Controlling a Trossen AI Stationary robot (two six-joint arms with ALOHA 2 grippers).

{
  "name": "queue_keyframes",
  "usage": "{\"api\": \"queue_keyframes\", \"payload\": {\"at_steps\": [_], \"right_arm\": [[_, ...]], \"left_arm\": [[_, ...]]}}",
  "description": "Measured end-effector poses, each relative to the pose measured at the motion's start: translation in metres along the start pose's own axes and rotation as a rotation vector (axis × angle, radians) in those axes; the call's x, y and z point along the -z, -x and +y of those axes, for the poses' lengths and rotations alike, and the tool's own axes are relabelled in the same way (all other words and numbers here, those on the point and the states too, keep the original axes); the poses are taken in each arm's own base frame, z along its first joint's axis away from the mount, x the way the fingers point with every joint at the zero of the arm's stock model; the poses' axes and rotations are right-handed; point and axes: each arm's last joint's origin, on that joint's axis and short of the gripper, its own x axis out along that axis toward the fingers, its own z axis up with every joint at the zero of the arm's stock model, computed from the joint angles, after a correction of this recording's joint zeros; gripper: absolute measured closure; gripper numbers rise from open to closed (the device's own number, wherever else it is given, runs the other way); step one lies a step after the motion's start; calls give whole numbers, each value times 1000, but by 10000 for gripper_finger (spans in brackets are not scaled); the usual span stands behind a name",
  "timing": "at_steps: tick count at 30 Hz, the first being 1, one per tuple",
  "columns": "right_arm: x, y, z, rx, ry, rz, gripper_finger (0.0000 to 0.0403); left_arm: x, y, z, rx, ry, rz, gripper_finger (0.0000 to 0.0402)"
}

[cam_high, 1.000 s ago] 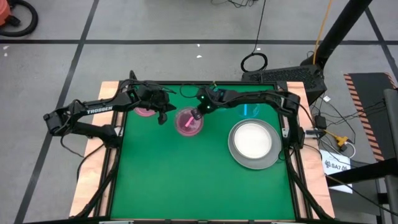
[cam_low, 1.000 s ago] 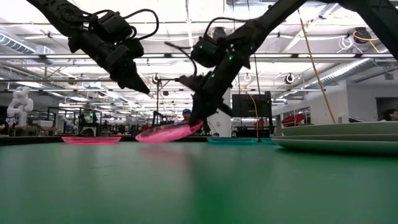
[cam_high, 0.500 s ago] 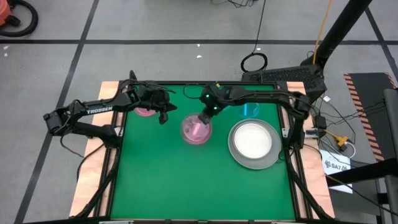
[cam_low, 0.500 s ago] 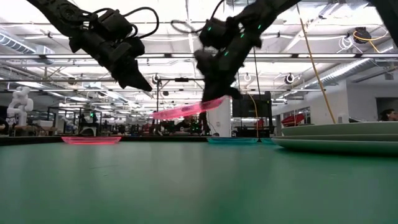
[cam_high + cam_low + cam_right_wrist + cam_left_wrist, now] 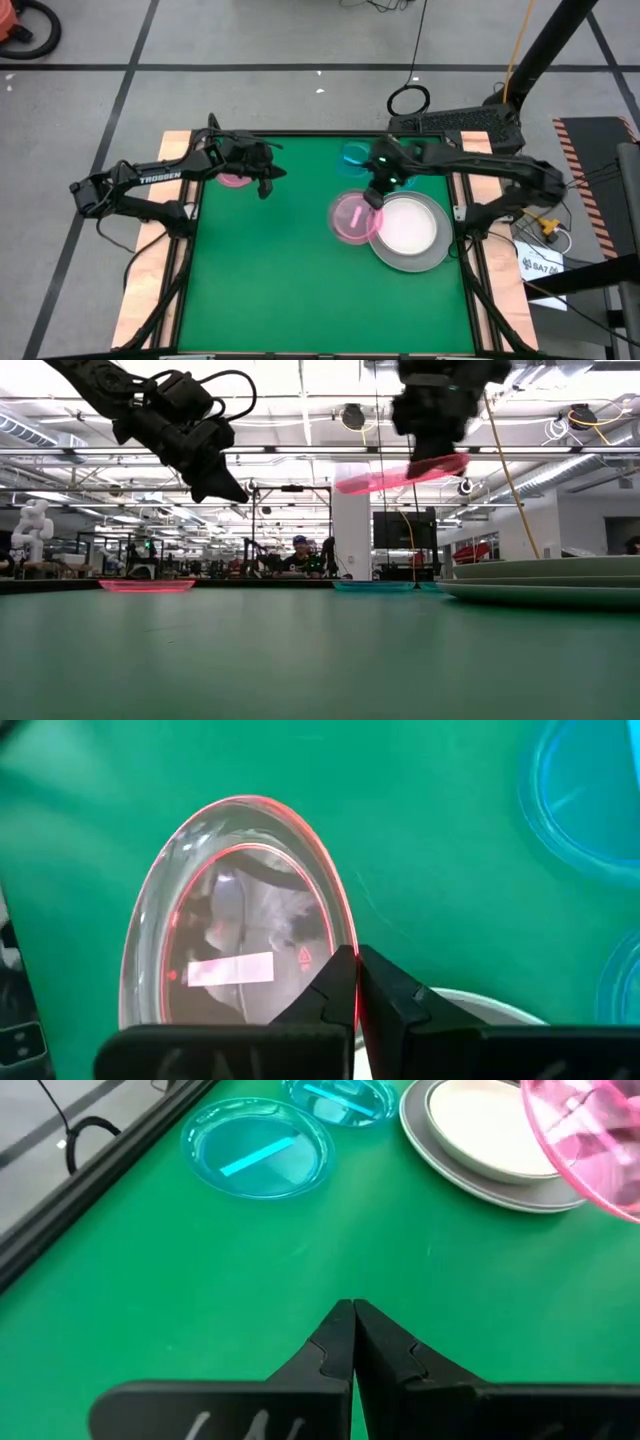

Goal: Stack plastic plates
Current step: Stack the right pink plate on top of the white plate

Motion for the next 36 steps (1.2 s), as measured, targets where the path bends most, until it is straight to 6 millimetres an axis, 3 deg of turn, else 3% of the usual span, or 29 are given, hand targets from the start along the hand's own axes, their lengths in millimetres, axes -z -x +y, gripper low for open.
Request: {"api": "queue_keyframes", "payload": {"at_steps": [9,14,17,24,36], "right_arm": [[95,2,-41,14,-76,-38,403],[125,9,-58,30,-148,-102,403],[140,11,-67,126,-207,-106,403],[155,10,-78,297,-272,-68,402],[154,10,-78,307,-232,-70,360]], "left_arm": [[-2,-4,-13,43,9,-11,396],[-5,-5,-18,62,-2,-42,396],[-6,-5,-20,64,5,-51,396],[-6,-6,-18,-1,12,-56,396],[-9,-5,-17,-34,29,-83,396]]}}
